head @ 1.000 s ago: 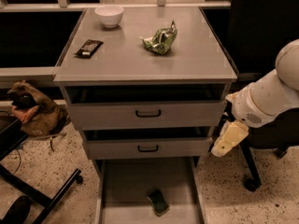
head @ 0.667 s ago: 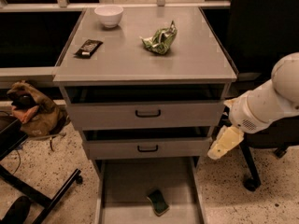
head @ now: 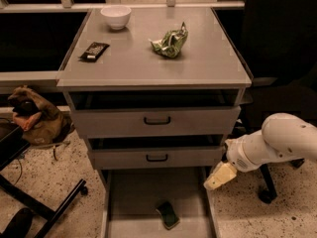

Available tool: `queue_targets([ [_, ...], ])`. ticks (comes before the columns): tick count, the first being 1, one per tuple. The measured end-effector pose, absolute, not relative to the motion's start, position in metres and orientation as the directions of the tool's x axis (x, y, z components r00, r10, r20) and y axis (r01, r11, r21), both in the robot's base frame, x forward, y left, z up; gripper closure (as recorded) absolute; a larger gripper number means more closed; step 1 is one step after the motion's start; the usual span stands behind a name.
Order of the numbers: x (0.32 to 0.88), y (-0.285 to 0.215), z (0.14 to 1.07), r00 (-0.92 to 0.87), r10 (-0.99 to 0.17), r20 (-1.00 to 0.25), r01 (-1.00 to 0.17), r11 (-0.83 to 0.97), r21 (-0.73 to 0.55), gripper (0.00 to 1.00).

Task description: Pick sponge from bottom drawer and place on counter

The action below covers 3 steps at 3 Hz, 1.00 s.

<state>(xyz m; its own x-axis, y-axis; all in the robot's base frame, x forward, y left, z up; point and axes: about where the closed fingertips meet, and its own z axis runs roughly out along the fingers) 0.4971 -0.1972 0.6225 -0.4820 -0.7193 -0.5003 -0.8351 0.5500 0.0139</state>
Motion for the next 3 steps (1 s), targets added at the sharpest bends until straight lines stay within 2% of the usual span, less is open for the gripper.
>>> queue_targets([
  [1, 0.497, -0.197, 0.622, -0.482, -0.719, -0.500, -0.835, 0.550, 0.014, 0.00],
  [3, 0.489, -0.145, 0.520, -0.499, -0.660, -0.561, -0.845, 0.516, 0.144, 0.00],
])
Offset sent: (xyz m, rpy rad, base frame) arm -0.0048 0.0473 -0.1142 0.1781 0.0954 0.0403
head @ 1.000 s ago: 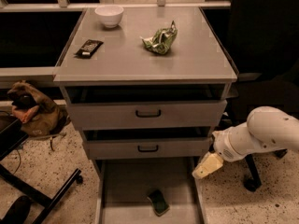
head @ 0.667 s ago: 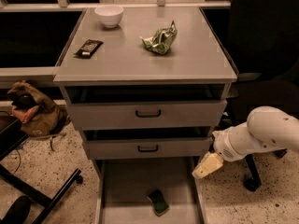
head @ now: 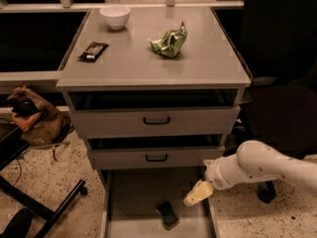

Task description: Pick sponge from bottom drawer and place on counter

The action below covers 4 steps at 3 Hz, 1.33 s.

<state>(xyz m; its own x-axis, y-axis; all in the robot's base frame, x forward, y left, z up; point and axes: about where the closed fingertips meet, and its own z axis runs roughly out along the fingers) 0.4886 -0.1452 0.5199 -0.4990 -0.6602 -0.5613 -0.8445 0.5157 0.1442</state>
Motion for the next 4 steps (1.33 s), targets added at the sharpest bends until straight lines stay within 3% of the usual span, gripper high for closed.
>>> queue_targets([
  [2, 0.478, -0.108, 0.453, -0.516, -0.620, -0.590, -0.842, 0.495, 0.216, 0.00],
  [4, 0.499, -0.062, 0.356, -0.538, -0.485, -0.689, -0.802, 0.546, 0.242, 0.00],
])
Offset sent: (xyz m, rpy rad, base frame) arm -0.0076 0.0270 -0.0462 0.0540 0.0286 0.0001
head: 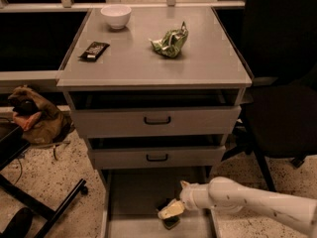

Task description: Pick sponge from bottom drawer and place on counter

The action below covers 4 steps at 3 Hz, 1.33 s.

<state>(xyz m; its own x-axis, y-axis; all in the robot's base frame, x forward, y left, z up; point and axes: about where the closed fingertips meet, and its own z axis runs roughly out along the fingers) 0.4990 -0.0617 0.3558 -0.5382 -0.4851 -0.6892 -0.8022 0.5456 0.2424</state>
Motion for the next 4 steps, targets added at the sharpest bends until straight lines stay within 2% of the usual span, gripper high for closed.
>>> queue_targets([
  [1, 0.500, -0.034, 0.289, -0.583, -0.437, -0.685, -0.764, 0.582, 0.279, 0.00],
  [3, 0.507, -0.036, 0.263, -0.601, -0.440, -0.667, -0.748, 0.603, 0.276, 0.00],
  [4, 0.507, -0.057, 0.222, -0.660, -0.419, -0.623, -0.689, 0.668, 0.282, 0.00],
])
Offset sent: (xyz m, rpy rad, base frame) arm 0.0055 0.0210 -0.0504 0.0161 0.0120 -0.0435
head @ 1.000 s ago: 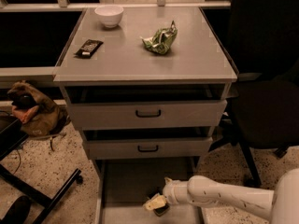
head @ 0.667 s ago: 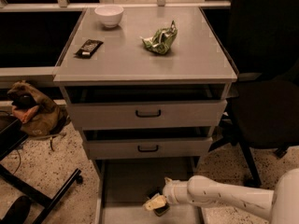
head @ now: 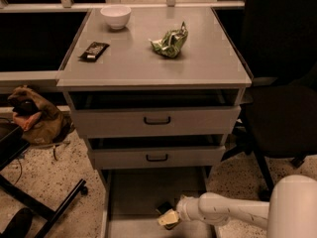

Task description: Pick sponge from bottom drawer and place on counter

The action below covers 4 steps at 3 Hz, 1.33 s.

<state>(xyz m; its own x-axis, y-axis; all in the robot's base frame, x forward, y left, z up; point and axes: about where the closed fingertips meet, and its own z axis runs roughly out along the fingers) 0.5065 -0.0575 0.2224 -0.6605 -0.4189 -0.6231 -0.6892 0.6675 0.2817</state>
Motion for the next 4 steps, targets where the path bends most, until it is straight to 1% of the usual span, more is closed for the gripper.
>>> queue_targets([
  [1, 0.497, -0.073, 0.184, -0.712, -0.394, -0.581, -0.634, 0.716, 0.292, 0.00],
  [2, 0.497, -0.073, 0.184, -0.712, -0.394, -0.581, -0.634, 0.716, 0.292, 0.00],
  [3, 0.494, -0.066, 0.172, -0.721, -0.386, -0.576, -0.633, 0.704, 0.321, 0.00],
  [4, 0.491, -0.035, 0.146, -0.723, -0.382, -0.576, -0.650, 0.657, 0.382, 0.00],
])
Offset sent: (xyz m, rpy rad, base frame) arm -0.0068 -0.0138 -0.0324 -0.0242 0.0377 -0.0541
